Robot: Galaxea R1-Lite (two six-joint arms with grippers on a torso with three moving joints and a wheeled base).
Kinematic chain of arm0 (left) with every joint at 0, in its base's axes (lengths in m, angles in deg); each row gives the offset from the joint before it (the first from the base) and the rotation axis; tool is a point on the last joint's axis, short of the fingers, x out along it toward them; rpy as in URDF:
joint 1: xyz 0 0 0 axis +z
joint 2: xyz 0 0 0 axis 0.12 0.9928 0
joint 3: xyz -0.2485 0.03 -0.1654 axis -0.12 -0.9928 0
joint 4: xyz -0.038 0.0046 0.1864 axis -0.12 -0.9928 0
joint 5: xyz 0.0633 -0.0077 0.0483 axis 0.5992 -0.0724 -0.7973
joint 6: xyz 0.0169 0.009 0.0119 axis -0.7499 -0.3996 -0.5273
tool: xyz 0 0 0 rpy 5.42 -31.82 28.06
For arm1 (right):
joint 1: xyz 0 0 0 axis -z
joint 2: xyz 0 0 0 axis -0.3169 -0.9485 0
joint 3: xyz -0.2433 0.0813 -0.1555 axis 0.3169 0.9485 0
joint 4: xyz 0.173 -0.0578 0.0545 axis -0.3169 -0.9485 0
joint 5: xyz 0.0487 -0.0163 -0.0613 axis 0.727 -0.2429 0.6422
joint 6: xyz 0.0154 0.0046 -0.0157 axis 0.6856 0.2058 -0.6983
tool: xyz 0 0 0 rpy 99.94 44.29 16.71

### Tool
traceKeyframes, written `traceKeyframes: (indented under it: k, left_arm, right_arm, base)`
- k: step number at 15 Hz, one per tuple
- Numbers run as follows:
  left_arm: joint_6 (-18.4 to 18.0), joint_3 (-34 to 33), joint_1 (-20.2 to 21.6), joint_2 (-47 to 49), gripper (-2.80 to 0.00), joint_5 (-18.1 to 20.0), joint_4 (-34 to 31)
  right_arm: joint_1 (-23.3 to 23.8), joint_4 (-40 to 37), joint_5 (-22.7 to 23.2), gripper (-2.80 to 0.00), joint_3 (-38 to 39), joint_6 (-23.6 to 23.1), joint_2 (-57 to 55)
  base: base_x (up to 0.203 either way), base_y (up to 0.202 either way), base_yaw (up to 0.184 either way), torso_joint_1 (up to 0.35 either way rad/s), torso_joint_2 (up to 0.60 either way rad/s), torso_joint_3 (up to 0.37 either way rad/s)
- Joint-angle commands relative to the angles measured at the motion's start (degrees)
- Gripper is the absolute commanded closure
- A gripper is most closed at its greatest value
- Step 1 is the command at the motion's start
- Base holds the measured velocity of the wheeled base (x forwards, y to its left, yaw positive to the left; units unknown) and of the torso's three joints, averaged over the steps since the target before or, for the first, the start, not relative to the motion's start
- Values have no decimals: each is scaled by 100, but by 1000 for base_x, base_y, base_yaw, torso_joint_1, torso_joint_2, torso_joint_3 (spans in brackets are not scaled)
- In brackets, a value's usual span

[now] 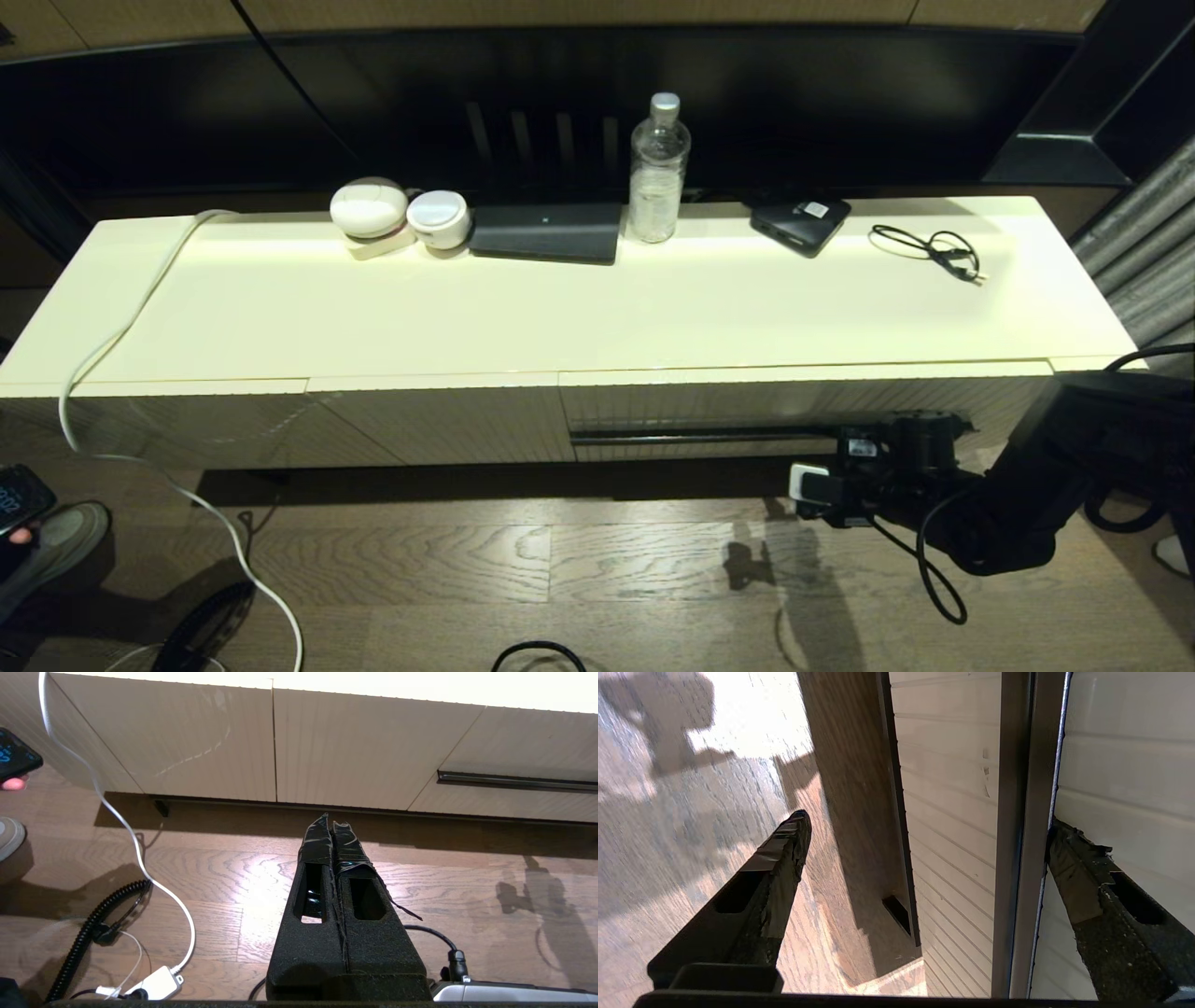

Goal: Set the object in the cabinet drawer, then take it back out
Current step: Open the drawer

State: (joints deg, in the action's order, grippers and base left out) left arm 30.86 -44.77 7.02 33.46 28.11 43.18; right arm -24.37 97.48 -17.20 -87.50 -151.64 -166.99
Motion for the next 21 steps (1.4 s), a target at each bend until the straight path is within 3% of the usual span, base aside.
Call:
traceKeyframes:
  k: [1,12,21]
  left_arm:
    - [6,0,4,-9,0,-4,2]
    - [6,0,4,-9,0,-4,2]
    - [6,0,2,-9,0,-4,2]
  right_arm:
    - [-23,-4,8,-280,327,122,120]
    - [-241,189,49,-280,1884,537,557]
    - [-350,321,67,-280,2716,699,867]
  base:
    - [0,0,0,0,0,0]
    - [0,0,0,0,0,0]
    - [0,0,0,0,0,0]
